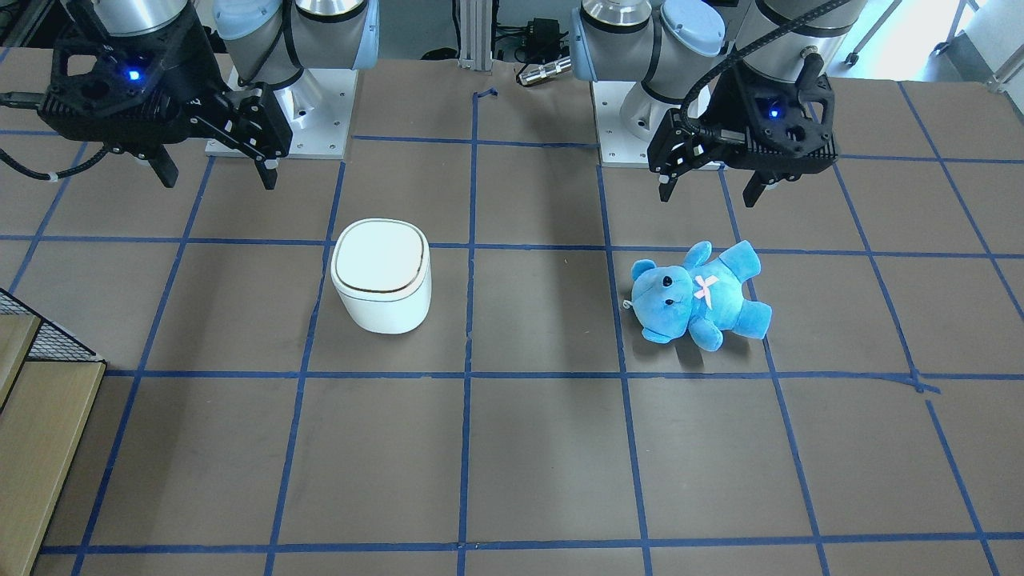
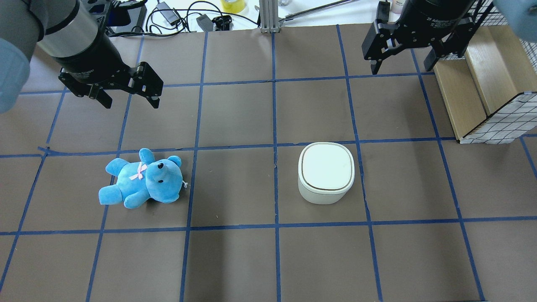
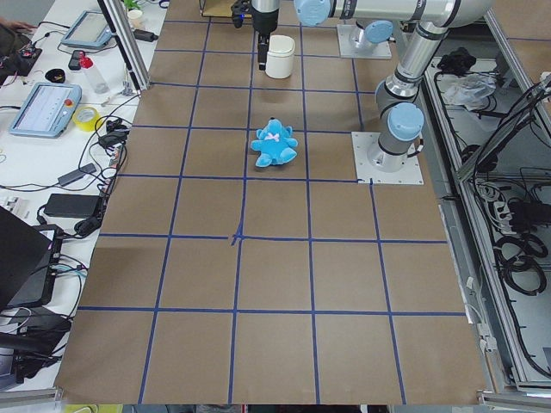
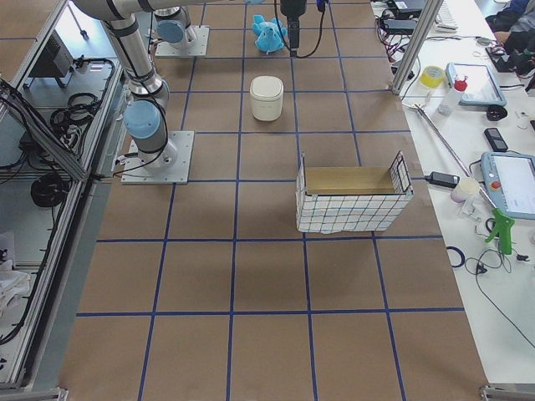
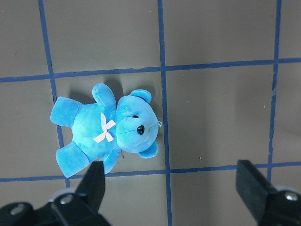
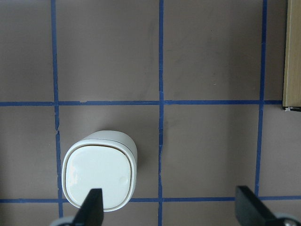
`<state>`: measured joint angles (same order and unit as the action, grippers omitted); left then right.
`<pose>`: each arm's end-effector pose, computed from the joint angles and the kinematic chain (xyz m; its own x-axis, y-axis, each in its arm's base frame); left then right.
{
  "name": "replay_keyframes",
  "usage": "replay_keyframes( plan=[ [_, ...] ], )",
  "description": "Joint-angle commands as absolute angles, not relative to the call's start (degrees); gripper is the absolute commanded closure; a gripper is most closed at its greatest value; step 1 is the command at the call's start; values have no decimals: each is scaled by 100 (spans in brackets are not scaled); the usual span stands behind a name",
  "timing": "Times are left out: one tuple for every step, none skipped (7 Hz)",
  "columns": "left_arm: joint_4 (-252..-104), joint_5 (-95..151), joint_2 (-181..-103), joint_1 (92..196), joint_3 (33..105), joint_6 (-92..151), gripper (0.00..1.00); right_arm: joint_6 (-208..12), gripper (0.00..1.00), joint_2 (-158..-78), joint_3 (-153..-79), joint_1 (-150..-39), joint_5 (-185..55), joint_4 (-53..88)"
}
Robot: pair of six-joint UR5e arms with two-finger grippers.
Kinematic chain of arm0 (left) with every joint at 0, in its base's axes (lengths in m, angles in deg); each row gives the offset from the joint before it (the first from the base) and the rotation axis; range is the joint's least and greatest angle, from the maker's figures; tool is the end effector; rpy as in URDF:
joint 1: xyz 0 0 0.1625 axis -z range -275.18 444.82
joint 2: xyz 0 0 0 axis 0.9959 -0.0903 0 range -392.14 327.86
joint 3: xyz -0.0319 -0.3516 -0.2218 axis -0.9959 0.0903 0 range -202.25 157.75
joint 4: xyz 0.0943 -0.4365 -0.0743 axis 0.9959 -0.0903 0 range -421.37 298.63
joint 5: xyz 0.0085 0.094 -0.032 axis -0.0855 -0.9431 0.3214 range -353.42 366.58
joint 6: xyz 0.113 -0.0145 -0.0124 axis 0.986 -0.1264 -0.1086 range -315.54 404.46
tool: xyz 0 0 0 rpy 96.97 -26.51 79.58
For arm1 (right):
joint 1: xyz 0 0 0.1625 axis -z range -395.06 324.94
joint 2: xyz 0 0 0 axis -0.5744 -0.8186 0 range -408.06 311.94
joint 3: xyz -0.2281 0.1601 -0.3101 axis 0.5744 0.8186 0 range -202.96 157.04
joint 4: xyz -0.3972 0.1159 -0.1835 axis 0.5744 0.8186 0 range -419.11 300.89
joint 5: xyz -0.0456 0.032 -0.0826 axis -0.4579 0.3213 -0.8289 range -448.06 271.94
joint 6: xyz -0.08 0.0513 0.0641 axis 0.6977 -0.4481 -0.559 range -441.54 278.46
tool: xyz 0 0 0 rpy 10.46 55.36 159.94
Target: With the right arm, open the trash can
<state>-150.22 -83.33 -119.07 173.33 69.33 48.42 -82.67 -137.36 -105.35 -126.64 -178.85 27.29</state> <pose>-0.1201 -0.5182 0.4802 -0.9991 0.0431 -0.0016 0.0432 0.9980 -0.0460 0.1465 -0.5367 0.5227 -0.9999 -0.0071 0.0127 -0.0078 0.9983 -0.0581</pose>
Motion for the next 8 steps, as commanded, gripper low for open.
replay_keyframes(
  plan=[
    [-15022, -8333, -11907, 17333, 6933, 4842, 0, -8277, 0, -13727, -10627, -12690, -17780, 2711],
    [-15022, -8333, -11907, 17333, 6933, 4842, 0, -8686, 16, -13683, -10837, -12908, -17509, 2746],
    [-15022, -8333, -11907, 17333, 6933, 4842, 0, -9090, 72, -13657, -11195, -13310, -17533, 2738],
    [-15022, -8333, -11907, 17333, 6933, 4842, 0, -9120, 96, -13595, -11660, -13575, -17577, 2999],
    [-15022, -8333, -11907, 17333, 6933, 4842, 0, -9129, 100, -13595, -12083, -13613, -17594, 3628],
    [-15022, -8333, -11907, 17333, 6933, 4842, 0, -9138, 100, -13577, -12583, -13613, -17586, 4278],
    [-15022, -8333, -11907, 17333, 6933, 4842, 0, -9086, 100, -13560, -13031, -13613, -17586, 4911],
    [-15022, -8333, -11907, 17333, 6933, 4842, 0, -9077, 100, -13516, -13306, -13613, -17594, 5248]
  ],
)
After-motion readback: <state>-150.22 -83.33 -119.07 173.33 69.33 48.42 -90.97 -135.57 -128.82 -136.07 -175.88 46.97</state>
